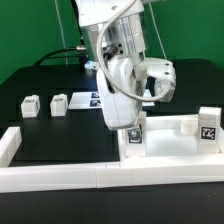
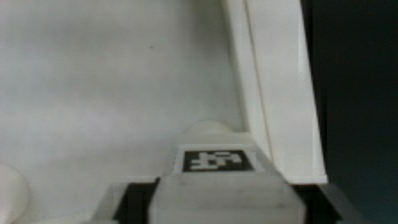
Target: Assemble square table
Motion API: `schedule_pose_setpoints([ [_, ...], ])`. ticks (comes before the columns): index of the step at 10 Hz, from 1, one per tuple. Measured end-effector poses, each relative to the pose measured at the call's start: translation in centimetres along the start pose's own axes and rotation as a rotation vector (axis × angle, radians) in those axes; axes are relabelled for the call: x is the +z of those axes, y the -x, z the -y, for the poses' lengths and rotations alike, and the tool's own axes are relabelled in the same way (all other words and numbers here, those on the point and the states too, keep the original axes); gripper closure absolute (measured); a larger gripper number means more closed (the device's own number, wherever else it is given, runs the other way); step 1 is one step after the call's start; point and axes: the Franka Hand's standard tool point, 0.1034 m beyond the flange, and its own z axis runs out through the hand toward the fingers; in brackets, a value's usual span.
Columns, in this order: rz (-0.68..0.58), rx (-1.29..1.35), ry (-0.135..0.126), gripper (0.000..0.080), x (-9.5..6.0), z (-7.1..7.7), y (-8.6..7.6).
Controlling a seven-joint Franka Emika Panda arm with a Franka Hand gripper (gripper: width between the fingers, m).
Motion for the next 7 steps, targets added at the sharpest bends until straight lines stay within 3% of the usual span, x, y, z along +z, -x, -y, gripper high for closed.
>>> schedule_pose_setpoints([
  [2,-0.037,-0.453,-0.022,0.019,0.05,0.23,-0.68],
  [7,-0.053,-0.869,-0.011,0.015,0.04,0.25,-0.86],
])
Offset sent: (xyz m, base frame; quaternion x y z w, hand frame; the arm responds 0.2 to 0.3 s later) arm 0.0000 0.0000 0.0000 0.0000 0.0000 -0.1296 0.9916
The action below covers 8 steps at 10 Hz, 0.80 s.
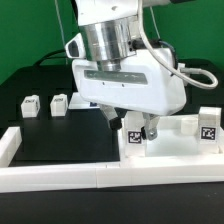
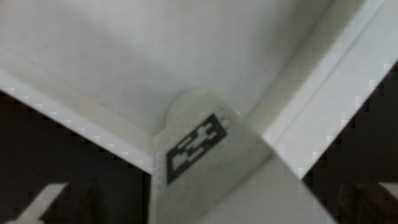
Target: Assemble square table
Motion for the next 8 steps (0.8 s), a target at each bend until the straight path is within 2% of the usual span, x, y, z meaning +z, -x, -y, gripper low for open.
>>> schedule_pose_setpoints([
  [2,-0.017,-0.319,0.024,0.015,-0.13,0.51,0.27],
  [3,-0.02,-0.379,0.027,0.015,0.38,0.46,0.88],
  [5,-0.023,-0.344,0.027,0.015,0.3,0.36,0.62],
  [6,-0.022,-0.344,0.027,0.024,0.35,0.33,0.63],
  [7,-0.022,-0.314,0.027,0.024,0.37,0.33,0.64],
  [8,-0.023,-0.245,0.026,0.0452,0.39,0.33,0.66],
])
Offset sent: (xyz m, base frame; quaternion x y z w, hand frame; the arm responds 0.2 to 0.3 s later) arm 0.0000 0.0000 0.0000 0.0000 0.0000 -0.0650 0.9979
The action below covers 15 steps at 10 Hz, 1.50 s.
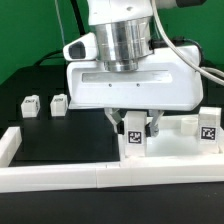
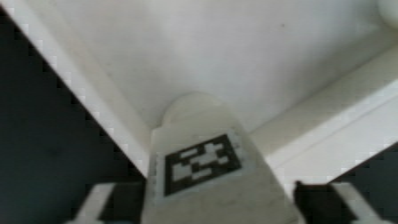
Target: Assemble square table
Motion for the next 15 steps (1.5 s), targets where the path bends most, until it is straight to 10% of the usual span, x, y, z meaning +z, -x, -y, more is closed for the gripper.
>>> schedule_pose_setpoints([
  [11,0.066,1.244,0.0,0.0512,-0.25,0.43,-0.16],
  [15,0.052,1.305,0.013,0.0457,0.0,0.02,-0.07],
])
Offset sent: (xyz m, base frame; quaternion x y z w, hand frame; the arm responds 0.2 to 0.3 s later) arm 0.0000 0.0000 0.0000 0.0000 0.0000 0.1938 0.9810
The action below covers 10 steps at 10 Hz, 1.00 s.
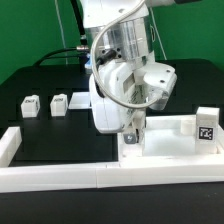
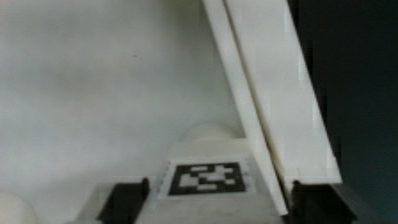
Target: Assemble square table
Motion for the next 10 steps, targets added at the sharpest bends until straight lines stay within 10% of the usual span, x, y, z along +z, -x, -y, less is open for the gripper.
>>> schedule_pose_setpoints([
  [2,0.0,0.0,0.0,0.0188,0.0,0.0,0.0],
  [6,0.028,-0.108,-0.003,0.0151,-2.8,-1.0,1.8],
  [10,0.023,-0.107,0.004,0.015,-2.2,-1.2,1.6],
])
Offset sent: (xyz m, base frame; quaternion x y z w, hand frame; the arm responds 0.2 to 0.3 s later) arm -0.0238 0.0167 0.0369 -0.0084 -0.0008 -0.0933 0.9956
